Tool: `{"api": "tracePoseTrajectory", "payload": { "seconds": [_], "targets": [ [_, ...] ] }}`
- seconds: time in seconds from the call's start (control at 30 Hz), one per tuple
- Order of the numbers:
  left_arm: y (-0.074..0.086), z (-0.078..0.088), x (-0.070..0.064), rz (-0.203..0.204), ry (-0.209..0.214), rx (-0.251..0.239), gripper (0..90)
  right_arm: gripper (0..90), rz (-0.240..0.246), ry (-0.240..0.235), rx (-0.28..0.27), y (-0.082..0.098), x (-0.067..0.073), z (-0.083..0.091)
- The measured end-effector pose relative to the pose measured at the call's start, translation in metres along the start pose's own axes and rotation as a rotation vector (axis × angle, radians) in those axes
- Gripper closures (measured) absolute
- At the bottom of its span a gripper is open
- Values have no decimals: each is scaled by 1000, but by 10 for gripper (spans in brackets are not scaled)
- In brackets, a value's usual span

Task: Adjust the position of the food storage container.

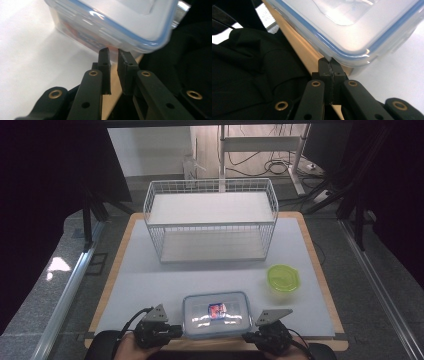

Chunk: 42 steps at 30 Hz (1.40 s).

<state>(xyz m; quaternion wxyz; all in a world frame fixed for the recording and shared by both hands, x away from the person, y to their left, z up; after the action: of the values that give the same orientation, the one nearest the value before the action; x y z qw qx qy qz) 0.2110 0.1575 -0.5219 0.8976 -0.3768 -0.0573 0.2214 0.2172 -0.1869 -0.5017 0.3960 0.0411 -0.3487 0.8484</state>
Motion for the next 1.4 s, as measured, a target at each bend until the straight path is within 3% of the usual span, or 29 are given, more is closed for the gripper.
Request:
{"api": "tracePoseTrajectory", "payload": {
  "seconds": [0.07,0.17,0.7,0.8,0.93,0.97,1.0,1.1,1.23,1.4],
  "targets": [
    [-3,-4,4,15,-3,5,808,900,13,23,7,-4,-3,-3],
    [-7,-10,10,23,-21,15,796,900,-3,13,7,-11,-11,-8],
    [-26,-29,61,78,-101,23,797,900,27,40,2,-43,-26,-34],
    [-21,-21,56,76,-97,20,796,900,31,54,-5,-41,-27,-30],
    [-9,-12,33,63,-61,7,786,900,9,102,-57,-34,-34,-10],
    [-9,-12,33,63,-61,7,785,900,9,102,-57,-34,-34,-10],
    [-8,-12,18,36,-4,-3,782,900,-12,148,-84,-30,-43,0],
    [-14,-19,5,-3,30,-11,780,900,-41,176,-104,-28,-53,6],
    [-26,-24,11,-8,9,-27,807,900,-52,174,-115,-32,-59,4],
    [-22,-20,31,28,-83,-13,792,900,-40,175,-115,-36,-57,-2]
  ]
}}
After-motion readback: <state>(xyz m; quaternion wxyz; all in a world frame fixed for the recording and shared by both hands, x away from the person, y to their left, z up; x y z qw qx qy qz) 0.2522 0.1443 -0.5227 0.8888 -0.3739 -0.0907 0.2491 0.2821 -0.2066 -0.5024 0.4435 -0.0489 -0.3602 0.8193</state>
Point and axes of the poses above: each handheld gripper's, and its own axes: z roughly backward along the jaws, y roughly out of its underside, x roughly to its left, the point moved 1 cm from there along -z, roughly forward along the jaws, and after that the axes turned 14 degrees about -z, right-handed, at the moved point
